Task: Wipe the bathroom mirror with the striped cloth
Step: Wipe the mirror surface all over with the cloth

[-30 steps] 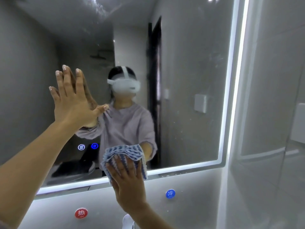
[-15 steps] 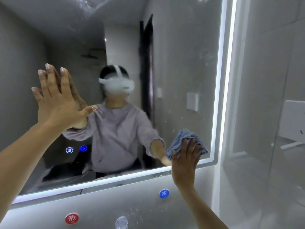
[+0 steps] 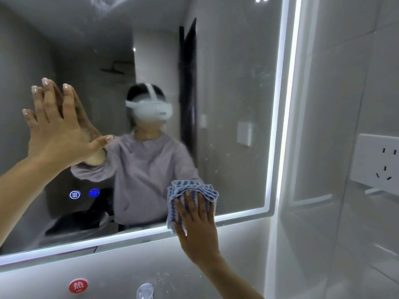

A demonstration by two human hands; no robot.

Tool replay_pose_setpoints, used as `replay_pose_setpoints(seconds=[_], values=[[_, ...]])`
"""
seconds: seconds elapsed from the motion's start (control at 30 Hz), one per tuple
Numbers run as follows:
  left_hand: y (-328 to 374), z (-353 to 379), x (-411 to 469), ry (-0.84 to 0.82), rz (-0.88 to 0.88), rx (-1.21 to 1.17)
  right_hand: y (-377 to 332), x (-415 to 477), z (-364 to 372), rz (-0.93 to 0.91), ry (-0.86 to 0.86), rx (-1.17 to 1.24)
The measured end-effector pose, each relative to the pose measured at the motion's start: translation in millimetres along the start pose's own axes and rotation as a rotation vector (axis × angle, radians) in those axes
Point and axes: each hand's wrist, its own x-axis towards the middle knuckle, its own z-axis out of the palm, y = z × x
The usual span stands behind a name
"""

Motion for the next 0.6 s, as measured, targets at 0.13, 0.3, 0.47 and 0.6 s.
replay_pose_setpoints(seconds=[0.13, 0.3, 0.47, 0.6], values=[[-7, 6, 2, 0.01, 0.015, 0.009, 33, -1, -2, 0.129, 0.047, 0.01], [-2, 3, 2, -0.018, 0.001, 0.043, 117, -8, -8, 0.602, 0.037, 0.022], [1, -2, 1, -0.04, -0.012, 0.054, 144, 4, -5, 0.815, 0.055, -0.006], [1, -1, 1, -0.048, -0.021, 0.051, 120, 10, -7, 0.743, 0.072, -0.043]])
